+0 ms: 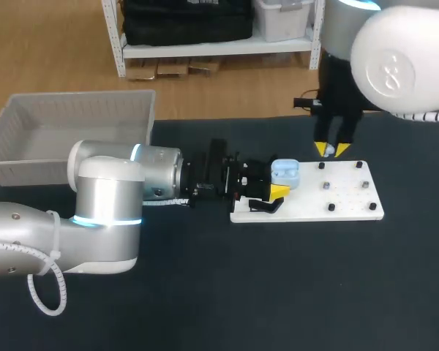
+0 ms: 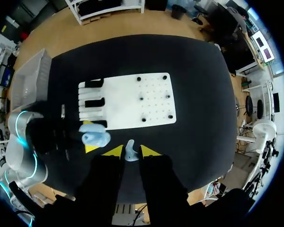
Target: Pick up each earbud case from the left stands, insert the matching earbuds, close the lid, and place the case in the box.
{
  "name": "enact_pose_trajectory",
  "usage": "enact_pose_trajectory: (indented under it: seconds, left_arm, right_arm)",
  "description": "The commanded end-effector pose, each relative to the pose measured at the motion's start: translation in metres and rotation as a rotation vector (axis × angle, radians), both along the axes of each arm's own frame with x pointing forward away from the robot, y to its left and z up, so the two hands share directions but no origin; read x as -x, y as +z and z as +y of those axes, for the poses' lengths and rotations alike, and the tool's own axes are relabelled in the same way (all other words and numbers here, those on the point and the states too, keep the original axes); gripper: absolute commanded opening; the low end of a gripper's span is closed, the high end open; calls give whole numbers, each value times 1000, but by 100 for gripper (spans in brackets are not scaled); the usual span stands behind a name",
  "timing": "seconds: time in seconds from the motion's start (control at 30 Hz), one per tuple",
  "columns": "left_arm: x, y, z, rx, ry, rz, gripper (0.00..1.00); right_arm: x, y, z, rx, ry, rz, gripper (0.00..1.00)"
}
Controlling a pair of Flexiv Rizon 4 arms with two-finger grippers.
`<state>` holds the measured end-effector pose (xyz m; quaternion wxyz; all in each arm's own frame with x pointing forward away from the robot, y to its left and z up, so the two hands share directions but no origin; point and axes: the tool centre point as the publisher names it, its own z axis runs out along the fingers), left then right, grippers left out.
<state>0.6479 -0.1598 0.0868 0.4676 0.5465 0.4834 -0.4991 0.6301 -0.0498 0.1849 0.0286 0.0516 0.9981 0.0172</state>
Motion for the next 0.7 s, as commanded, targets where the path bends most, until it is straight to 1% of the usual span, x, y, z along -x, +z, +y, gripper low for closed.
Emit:
enact_pose_trajectory:
  seconds: [0.03,0.17,0.63,0.7]
  left_arm:
    - [1,-1,0,2,7,-3,0]
    - [1,-1,0,2,7,-3,0]
    - [1,-1,0,2,7,-3,0]
    - [1,-1,0,2,7,-3,0]
  right_arm:
    - [4,1,13,-15,14,6,0]
    - [10,-1,22,-54,24,5,0]
    - [10,-1,22,-54,24,5,0]
    - [8,1,26,-67,62,0,0]
